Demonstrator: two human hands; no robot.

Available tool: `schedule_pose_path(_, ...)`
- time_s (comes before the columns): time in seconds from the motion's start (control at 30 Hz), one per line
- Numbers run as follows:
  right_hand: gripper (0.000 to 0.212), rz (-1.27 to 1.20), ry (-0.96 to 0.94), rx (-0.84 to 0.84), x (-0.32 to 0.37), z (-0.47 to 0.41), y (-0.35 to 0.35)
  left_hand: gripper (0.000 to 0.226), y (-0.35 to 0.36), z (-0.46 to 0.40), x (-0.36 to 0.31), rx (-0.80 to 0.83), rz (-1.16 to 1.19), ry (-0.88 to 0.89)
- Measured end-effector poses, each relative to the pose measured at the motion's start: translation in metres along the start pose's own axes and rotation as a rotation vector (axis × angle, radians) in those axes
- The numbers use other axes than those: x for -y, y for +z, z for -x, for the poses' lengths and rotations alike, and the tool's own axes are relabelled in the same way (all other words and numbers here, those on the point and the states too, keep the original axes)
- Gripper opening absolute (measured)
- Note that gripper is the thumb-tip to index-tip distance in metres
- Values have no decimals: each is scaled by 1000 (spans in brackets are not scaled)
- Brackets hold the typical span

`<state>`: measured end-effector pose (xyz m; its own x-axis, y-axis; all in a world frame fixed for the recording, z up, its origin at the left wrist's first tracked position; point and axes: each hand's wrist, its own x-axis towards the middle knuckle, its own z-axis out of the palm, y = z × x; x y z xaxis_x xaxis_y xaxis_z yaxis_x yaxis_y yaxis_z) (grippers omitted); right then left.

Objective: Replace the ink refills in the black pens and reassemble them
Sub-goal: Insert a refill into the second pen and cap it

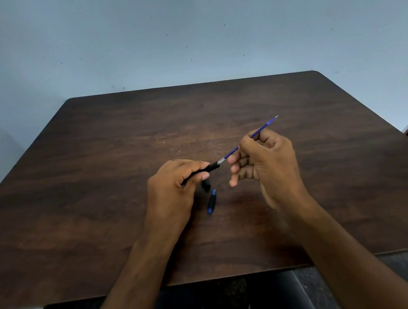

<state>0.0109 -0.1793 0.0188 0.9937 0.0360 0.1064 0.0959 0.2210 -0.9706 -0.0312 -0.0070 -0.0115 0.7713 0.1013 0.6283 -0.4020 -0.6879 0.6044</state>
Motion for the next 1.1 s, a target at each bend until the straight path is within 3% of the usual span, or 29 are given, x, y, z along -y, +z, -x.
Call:
schedule_pose_path(0.57, 9, 167, 61, 87, -25, 12, 6, 21, -3, 0, 0, 39, -75, 21)
schedule_pose_path(0.8, 4, 69, 80, 56, -22, 15, -3, 20, -4, 0, -2, 50, -85, 12)
schedule_pose_path(0.97, 3, -61, 4, -3, -14, 22, -11, 20, -2, -1, -2, 54, -90, -13)
schedule_pose_path(1.1, 5, -21, -55, -58, -15, 22, -12, 20, -2, 0, -1, 48, -90, -2)
